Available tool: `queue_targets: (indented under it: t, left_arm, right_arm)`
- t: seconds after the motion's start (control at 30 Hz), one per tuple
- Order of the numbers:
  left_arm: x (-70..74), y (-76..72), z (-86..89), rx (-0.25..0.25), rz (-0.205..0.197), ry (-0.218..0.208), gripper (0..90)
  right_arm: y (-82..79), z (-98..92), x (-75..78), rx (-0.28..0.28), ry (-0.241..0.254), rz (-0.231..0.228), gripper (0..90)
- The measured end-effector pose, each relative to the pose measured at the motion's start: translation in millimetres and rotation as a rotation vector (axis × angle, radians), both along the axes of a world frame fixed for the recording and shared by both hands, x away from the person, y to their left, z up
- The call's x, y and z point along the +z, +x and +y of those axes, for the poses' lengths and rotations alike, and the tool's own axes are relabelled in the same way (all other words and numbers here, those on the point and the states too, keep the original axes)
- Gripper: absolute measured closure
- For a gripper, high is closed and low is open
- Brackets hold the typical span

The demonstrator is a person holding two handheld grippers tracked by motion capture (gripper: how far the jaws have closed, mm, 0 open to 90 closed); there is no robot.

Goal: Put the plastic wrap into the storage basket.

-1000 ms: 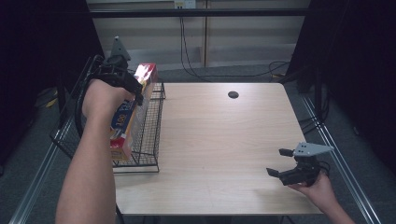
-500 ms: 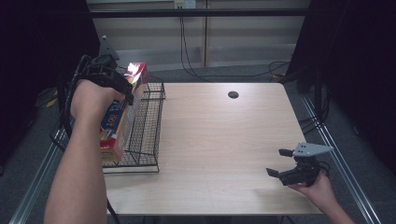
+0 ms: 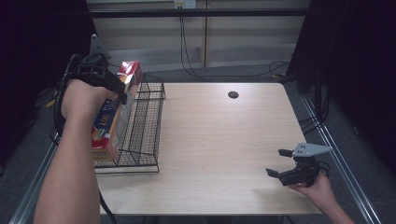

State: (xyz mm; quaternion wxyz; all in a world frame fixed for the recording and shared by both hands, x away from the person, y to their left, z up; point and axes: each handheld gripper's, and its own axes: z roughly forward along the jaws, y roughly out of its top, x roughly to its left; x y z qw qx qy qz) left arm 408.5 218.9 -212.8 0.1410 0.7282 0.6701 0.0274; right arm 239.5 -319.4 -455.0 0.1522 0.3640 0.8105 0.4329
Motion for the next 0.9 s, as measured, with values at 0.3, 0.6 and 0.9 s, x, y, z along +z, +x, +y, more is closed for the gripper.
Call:
queue_targets:
  t: [0.3, 0.6, 0.9]
  left_arm:
    - [1.9, -0.8, 8.1, 0.023, -0.008, -0.012, 45.8]
    - [5.4, -2.5, 20.4, 0.044, -0.017, 0.005, 45.8]
    - [1.6, -2.7, 31.7, 0.065, -0.014, 0.015, 45.8]
  right_arm:
    - [0.0, 0.4, -0.5, 0.005, 0.0, 0.001, 6.8]
    - [0.0, 0.6, -0.8, 0.007, 0.002, -0.001, 6.7]
    - [0.0, 0.5, -0.7, 0.004, 0.0, 0.003, 6.8]
